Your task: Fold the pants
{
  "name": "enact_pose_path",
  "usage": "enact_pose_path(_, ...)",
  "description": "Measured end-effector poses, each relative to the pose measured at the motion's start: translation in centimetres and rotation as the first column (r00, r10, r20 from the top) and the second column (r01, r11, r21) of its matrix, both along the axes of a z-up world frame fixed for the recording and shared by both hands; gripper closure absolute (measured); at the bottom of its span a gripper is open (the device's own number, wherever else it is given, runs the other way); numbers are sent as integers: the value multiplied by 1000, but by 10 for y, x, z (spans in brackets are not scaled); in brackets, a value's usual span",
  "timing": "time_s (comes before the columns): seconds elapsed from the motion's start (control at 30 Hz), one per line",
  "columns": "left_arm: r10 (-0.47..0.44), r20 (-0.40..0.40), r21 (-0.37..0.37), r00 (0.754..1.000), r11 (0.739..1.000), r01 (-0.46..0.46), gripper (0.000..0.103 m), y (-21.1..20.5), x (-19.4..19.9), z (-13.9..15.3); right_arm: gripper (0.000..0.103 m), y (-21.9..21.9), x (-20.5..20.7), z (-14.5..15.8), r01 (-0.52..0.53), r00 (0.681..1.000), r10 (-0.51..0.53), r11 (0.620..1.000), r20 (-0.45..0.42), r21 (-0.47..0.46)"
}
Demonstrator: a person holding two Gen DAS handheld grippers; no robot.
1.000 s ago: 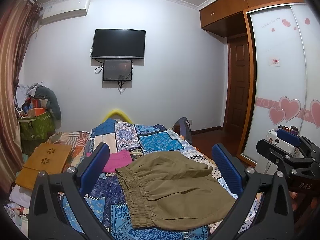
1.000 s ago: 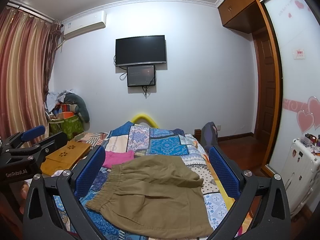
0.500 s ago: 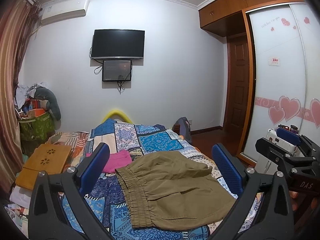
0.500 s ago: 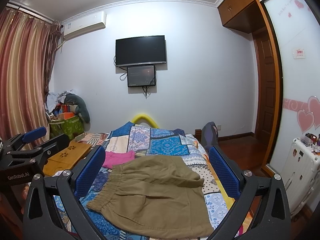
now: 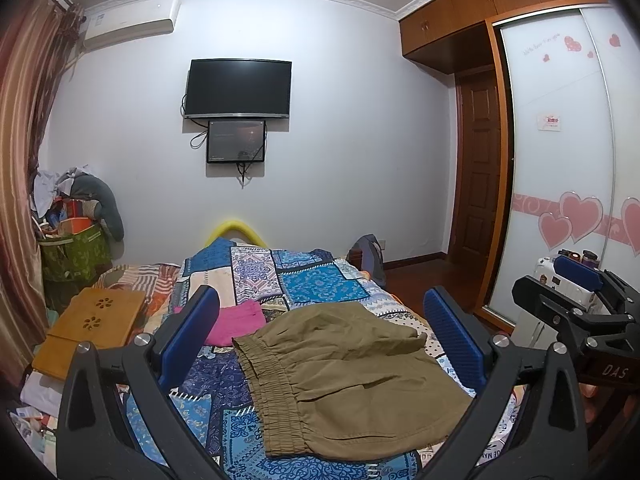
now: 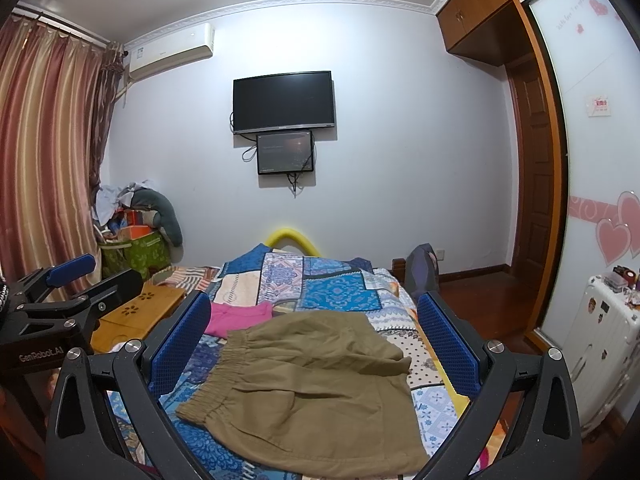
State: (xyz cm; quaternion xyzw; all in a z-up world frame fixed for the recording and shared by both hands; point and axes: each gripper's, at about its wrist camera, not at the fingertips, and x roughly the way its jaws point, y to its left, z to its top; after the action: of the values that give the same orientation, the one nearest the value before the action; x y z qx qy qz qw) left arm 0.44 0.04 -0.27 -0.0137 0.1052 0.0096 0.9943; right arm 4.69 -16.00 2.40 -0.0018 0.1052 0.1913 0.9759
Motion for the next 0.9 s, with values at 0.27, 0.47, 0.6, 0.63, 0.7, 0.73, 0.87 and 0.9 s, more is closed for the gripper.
enact_pose_path(0.27, 3, -3, 0, 1000, 1000, -3, 0, -1, 0, -1, 0, 1, 0, -1, -3, 1000, 3, 1000, 0, 0)
enact_pose_path(0.47, 3, -3, 1, 1000, 1000, -3, 0, -1, 0, -1, 0, 1, 2, -1, -3, 1000, 3, 1000, -4, -1)
enact_pose_path(0.6, 5, -7, 4, 1000, 1000, -5, 0, 0, 1, -2, 0, 2, 5, -4, -5, 1000, 4, 1000, -10, -5)
enact_pose_path(0.63, 6, -10, 5, 1000, 1000, -6, 0, 0, 3, -2, 0, 1, 7, -5, -4, 1000, 4, 1000, -14, -7)
enact_pose_path(0.7, 3, -20, 4, 1000, 1000, -3, 0, 1, 6, -4, 0, 2, 9, -6, -3, 1000, 3, 1000, -21, -12)
enact_pose_path(0.73, 0, -30, 1, 1000, 1000, 0, 0, 3, 9, -5, 0, 2, 12, -8, -1, 1000, 1, 1000, -27, -14)
enact_pose_path(0.87, -3, -73, -12, 997, 1000, 2, 0, 9, 25, -12, 0, 0, 27, -19, 11, 998, -13, 1000, -64, -25)
enact_pose_path(0.9, -2, -88, -12, 996, 1000, 1, 0, 10, 30, -14, 0, -2, 32, -23, 15, 997, -17, 1000, -75, -26)
